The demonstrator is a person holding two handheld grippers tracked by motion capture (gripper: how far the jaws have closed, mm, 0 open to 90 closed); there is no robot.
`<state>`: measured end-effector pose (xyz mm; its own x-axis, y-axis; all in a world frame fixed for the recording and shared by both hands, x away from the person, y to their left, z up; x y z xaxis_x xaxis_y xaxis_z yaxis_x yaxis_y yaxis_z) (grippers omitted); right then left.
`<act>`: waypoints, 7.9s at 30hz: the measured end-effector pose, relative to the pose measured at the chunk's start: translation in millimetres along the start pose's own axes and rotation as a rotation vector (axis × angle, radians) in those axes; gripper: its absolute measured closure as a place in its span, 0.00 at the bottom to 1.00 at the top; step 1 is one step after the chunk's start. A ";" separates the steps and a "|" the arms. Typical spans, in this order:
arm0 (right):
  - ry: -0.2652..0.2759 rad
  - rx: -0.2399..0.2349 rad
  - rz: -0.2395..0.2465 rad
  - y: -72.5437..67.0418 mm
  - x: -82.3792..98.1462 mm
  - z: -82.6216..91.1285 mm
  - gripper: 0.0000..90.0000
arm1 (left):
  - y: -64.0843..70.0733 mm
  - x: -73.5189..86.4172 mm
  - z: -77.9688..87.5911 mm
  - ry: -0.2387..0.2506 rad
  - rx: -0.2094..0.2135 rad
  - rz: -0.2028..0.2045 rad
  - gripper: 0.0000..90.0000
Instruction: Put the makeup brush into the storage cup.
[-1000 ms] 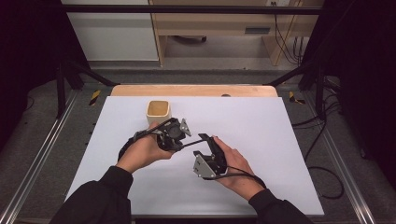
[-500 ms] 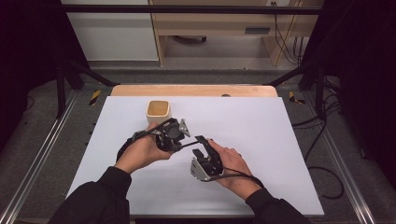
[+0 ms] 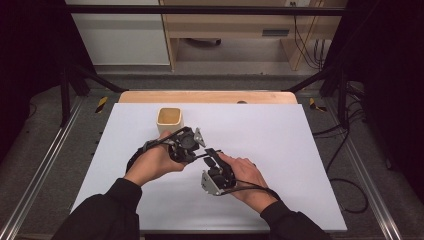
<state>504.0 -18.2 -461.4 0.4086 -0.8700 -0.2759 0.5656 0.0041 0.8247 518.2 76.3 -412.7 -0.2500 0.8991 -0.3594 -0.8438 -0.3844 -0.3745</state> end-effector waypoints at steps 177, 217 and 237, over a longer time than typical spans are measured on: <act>0.581 -0.254 -1.065 16.1 -13.5 -16.8 0.83 | -14.6 20.7 6.5 0.803 -0.148 0.777 0.93; 0.340 -0.261 -1.097 21.4 29.8 -1.8 0.08 | -51.4 63.1 35.0 0.760 -0.303 0.763 0.93; 0.336 -0.206 -1.156 23.3 70.7 28.0 0.07 | -57.2 64.9 39.6 0.746 -0.312 0.752 0.93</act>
<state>526.0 -93.4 -447.8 -0.2625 -0.2425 -0.9340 0.8089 -0.5830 -0.0759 531.5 165.0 -380.8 -0.2115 0.1022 -0.9720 -0.4139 -0.9103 -0.0057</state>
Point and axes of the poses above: each handheld gripper's, and its own axes: z roughly backward along the jaws, x roughly out of its underside, y roughly to its right, the point moved 7 cm from there along -z, roughly forward along the jaws, and after that the axes turned 12 degrees about -x, right-handed, at the moved point
